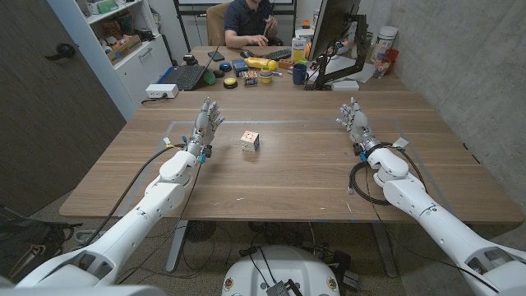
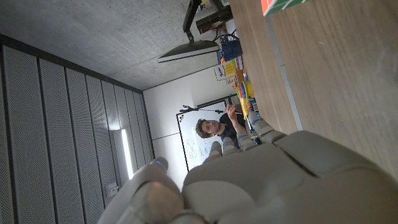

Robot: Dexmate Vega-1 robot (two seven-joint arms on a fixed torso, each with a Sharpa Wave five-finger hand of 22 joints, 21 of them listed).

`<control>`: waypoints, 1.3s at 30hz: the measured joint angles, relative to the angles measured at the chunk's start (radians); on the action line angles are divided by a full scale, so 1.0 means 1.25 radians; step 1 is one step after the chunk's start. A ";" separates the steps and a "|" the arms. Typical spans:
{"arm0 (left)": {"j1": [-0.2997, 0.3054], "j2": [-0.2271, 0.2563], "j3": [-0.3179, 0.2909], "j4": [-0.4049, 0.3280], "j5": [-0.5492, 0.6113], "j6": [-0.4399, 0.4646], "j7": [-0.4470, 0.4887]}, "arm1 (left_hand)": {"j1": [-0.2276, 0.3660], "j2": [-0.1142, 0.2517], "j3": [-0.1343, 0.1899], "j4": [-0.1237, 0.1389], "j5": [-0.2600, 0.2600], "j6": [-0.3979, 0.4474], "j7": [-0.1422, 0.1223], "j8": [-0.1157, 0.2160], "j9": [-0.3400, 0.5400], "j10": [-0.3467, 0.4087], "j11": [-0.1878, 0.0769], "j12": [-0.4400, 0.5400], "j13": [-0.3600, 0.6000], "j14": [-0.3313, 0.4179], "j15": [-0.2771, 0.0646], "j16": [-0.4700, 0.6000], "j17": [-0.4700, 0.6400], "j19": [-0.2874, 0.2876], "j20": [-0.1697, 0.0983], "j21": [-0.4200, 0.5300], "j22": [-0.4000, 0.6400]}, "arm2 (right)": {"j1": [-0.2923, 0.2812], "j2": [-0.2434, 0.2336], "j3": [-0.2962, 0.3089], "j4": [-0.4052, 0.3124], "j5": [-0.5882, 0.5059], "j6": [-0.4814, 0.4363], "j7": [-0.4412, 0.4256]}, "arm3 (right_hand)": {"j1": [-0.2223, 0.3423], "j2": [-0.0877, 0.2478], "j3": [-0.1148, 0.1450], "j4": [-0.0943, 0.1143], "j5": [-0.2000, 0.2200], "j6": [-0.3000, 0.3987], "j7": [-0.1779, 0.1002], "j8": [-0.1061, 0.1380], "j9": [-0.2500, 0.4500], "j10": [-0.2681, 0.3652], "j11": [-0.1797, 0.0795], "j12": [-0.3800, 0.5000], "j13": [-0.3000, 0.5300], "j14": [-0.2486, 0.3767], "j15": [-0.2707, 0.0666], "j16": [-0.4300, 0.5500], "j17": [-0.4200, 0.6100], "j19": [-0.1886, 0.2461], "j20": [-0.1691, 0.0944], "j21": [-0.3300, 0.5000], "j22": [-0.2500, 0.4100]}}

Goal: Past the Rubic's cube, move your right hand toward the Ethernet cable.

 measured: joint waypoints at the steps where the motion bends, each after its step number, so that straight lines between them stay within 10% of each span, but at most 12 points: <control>1: 0.004 -0.001 -0.003 -0.004 0.003 0.002 0.002 | 0.000 0.000 0.000 0.000 0.000 0.000 0.000 0.000 0.000 0.000 0.000 0.000 0.000 0.000 0.000 0.000 0.000 0.000 0.000 0.000 0.000 | -0.001 -0.001 0.000 -0.001 0.000 0.000 0.000 | 0.000 0.000 0.000 0.000 0.000 0.000 0.000 0.000 0.000 0.000 0.000 0.000 0.000 0.000 0.000 0.000 0.000 0.000 0.000 0.000 0.000; 21: 0.036 -0.039 -0.059 -0.031 0.048 0.027 -0.020 | 0.000 0.000 0.000 0.000 0.000 0.000 0.000 0.001 0.000 0.000 0.000 0.000 0.000 0.000 0.000 0.000 0.000 0.000 0.000 0.000 0.000 | -0.028 -0.004 0.020 -0.039 -0.023 0.051 -0.024 | 0.000 0.000 -0.004 0.003 0.003 -0.001 -0.022 0.000 0.000 0.000 0.000 0.000 0.000 0.013 0.000 0.005 0.000 -0.003 0.009 0.000 0.000; 39: 0.038 -0.068 -0.097 -0.018 0.075 0.039 -0.056 | 0.000 0.000 0.000 0.000 0.005 0.000 0.000 0.003 0.000 0.000 0.000 0.000 0.000 0.000 0.000 0.000 0.000 0.000 0.000 0.000 0.000 | -0.104 -0.013 0.074 -0.153 -0.216 0.108 -0.235 | 0.008 0.008 -0.029 -0.010 0.006 0.013 -0.070 0.006 0.004 0.007 -0.034 0.002 0.000 0.082 0.033 0.011 -0.002 0.066 0.138 -0.013 -0.002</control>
